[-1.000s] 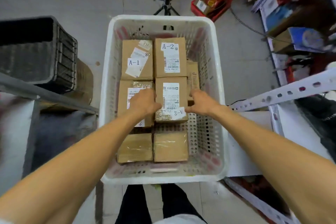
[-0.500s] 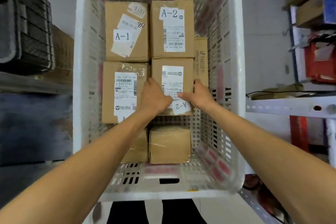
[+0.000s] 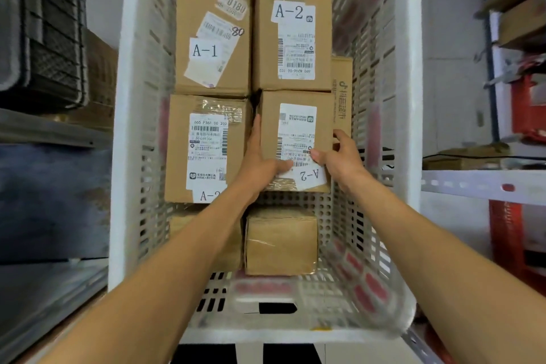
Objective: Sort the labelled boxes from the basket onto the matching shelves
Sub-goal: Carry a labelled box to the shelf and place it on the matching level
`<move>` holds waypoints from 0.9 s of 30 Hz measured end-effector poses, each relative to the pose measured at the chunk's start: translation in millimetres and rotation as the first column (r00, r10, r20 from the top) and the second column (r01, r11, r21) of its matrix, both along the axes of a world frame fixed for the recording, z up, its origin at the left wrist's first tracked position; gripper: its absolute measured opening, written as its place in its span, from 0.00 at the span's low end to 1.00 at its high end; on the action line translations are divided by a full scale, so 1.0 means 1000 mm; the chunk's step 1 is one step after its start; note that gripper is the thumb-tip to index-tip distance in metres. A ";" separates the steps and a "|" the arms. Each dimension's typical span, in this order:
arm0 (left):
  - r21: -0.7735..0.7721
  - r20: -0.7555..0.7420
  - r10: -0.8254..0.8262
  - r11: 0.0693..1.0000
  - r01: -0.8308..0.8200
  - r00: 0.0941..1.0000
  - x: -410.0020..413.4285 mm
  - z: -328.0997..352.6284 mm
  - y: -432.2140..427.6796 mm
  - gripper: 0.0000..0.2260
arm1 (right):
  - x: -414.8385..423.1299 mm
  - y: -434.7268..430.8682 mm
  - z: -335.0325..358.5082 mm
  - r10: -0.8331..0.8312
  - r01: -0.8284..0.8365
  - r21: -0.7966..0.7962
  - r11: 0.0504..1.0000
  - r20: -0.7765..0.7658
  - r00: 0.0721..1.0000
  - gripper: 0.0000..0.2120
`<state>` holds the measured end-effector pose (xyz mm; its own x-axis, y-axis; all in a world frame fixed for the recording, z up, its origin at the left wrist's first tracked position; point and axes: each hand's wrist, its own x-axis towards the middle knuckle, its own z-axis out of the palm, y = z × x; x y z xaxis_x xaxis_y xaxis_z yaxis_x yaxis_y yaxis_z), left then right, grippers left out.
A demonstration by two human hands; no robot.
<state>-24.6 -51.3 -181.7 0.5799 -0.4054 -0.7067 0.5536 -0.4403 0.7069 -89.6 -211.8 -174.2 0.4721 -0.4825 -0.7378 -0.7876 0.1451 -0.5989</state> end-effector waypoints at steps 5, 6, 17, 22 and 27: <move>-0.038 0.016 -0.007 0.999 0.008 1.000 -0.003 0.009 -0.002 0.56 | -0.007 0.014 0.004 0.011 -0.022 0.138 0.990 0.077 0.997 0.43; -0.047 0.006 -0.013 0.999 0.013 1.000 -0.006 0.014 0.000 0.55 | -0.010 0.016 0.006 0.004 -0.016 0.138 0.990 0.090 0.996 0.43; -0.109 0.042 0.114 0.988 -0.109 0.993 -0.005 0.089 0.017 0.49 | -0.020 0.024 0.118 0.052 -0.079 0.088 0.993 0.278 0.959 0.42; -0.286 0.060 0.107 0.954 -0.086 0.992 0.022 0.172 0.038 0.46 | -0.013 0.044 0.198 0.040 -0.062 0.033 0.998 0.459 0.888 0.41; -0.494 0.051 0.222 0.853 -0.168 0.974 0.032 0.238 0.052 0.42 | 0.004 0.046 0.271 0.166 -0.117 -0.119 0.986 0.603 0.780 0.45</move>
<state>7.6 1.1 55.8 0.7410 -0.5514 -0.3833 0.5051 0.0816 0.8592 -85.9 -165.5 97.3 0.8782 -0.4139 -0.2399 -0.2639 -0.0009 -0.9645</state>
